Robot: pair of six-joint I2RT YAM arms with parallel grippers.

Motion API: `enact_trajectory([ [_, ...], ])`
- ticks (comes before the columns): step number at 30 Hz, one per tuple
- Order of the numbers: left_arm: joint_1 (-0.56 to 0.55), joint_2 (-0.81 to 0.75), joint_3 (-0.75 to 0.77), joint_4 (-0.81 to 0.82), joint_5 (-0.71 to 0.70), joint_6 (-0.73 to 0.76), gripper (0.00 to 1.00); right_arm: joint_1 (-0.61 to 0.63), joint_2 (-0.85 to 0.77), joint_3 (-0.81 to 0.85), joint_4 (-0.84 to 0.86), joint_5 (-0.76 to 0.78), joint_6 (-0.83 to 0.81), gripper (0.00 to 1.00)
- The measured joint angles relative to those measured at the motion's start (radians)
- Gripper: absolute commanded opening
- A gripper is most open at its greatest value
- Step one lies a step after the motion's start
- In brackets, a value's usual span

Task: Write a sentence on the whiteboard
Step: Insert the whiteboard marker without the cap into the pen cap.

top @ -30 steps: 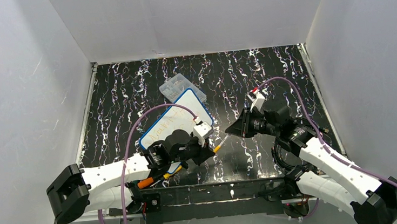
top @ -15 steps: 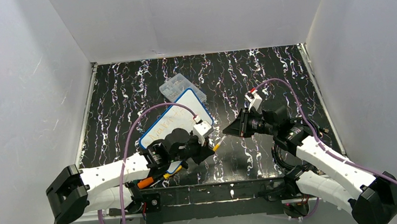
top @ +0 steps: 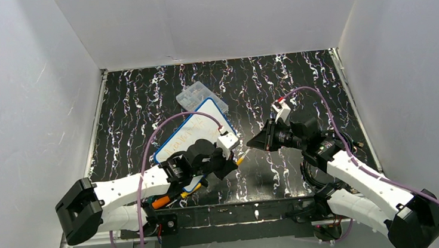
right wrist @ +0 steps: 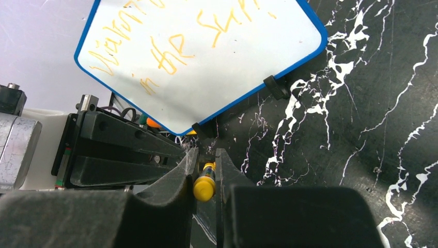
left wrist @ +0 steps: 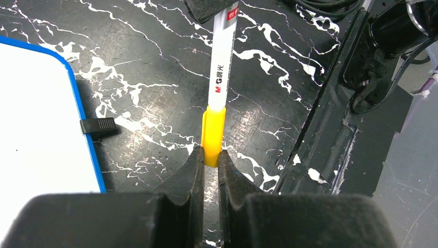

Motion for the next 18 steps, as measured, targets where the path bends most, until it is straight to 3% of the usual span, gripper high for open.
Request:
enact_trajectory([
  [18, 0.023, 0.085, 0.073, -0.071, 0.013, 0.041, 0.00, -0.004, 0.040, -0.010, 0.018, 0.007, -0.040, 0.01],
])
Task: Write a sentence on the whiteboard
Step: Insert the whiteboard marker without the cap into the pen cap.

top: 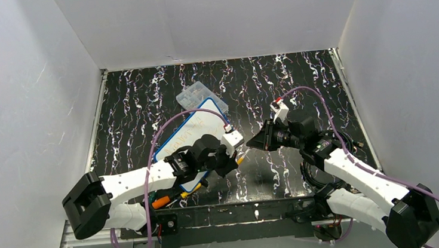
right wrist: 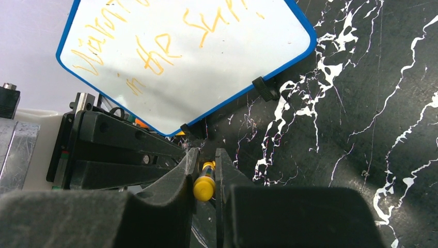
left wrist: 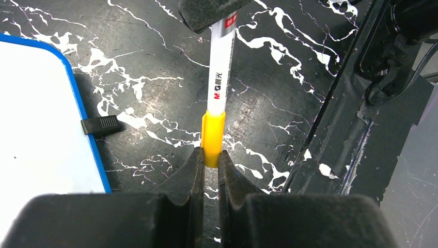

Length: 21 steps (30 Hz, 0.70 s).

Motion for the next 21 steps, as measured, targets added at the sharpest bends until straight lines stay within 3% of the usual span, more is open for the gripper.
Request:
enact_trajectory([
  [21, 0.037, 0.069, 0.060, -0.045, 0.042, 0.000, 0.00, 0.030, 0.037, 0.000, 0.036, 0.059, -0.015, 0.01],
])
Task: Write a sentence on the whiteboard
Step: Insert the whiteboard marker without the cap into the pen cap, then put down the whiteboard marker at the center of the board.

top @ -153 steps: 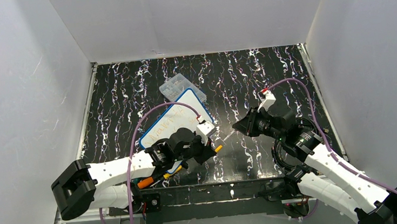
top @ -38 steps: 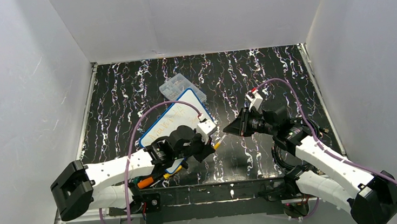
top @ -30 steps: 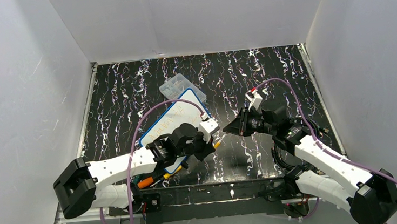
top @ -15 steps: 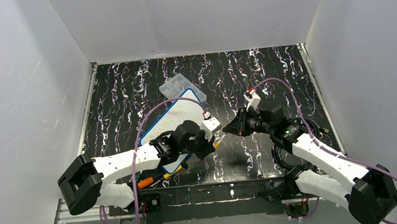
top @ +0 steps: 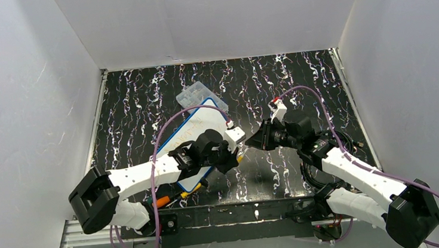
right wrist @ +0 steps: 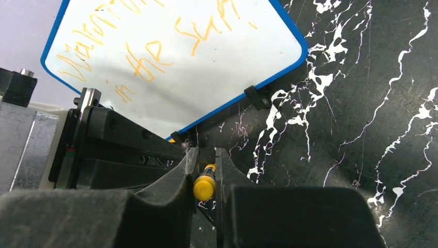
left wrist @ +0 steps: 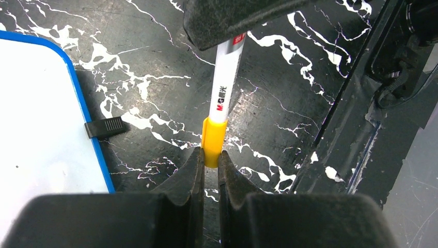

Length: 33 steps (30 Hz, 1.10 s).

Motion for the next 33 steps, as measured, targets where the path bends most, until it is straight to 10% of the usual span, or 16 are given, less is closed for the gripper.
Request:
enact_trajectory([
  [6, 0.001, 0.016, 0.006, -0.006, 0.008, 0.000, 0.00, 0.015, 0.003, 0.002, -0.007, 0.029, -0.009, 0.01],
  [15, 0.060, -0.025, 0.108, 0.106, 0.077, -0.042, 0.85, 0.082, 0.040, 0.156, -0.301, 0.225, -0.039, 0.07],
  [26, 0.231, -0.176, 0.386, -0.244, 0.084, -0.053, 0.97, -0.042, 0.376, 0.355, -0.457, 0.346, -0.197, 0.26],
  [33, 0.560, -0.180, 0.433, -0.409, 0.088, -0.093, 0.98, -0.165, 0.528, 0.396, -0.441, 0.335, -0.274, 0.75],
])
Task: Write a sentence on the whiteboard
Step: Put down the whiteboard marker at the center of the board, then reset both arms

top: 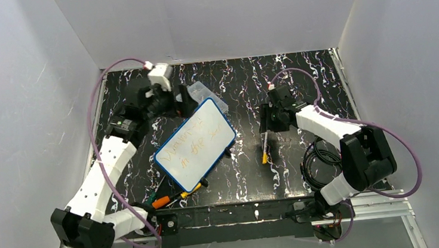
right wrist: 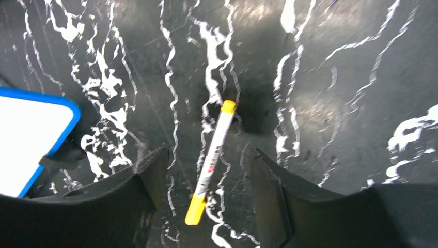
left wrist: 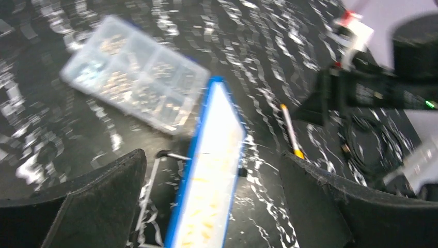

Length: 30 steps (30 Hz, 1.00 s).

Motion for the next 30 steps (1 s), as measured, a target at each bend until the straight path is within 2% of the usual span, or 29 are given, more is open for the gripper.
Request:
enact_trajectory([
  [4, 0.173, -0.017, -0.011, -0.028, -0.031, -0.037, 0.98, -0.058, 0.024, 0.042, 0.018, 0.001, -0.028, 0.96],
  [5, 0.211, -0.030, -0.020, -0.032, -0.051, -0.043, 0.98, -0.073, 0.026, 0.055, 0.024, 0.002, -0.033, 0.98],
  [8, 0.286, -0.084, -0.049, -0.051, -0.136, -0.047, 0.98, -0.122, 0.027, 0.090, 0.039, 0.012, -0.054, 0.99],
  [12, 0.320, -0.168, -0.101, -0.047, -0.290, -0.013, 0.98, -0.176, -0.022, 0.086, 0.066, 0.066, -0.097, 0.99],
  [17, 0.321, -0.272, -0.218, -0.029, -0.463, 0.033, 0.98, -0.188, -0.286, -0.066, 0.221, 0.154, -0.183, 0.99],
  [23, 0.321, -0.353, -0.292, -0.012, -0.554, 0.054, 0.98, -0.187, -0.570, -0.272, 0.407, 0.211, -0.260, 0.99],
  [30, 0.321, -0.444, -0.343, 0.016, -0.578, 0.078, 0.98, -0.187, -0.622, -0.309, 0.474, 0.226, -0.289, 0.99],
])
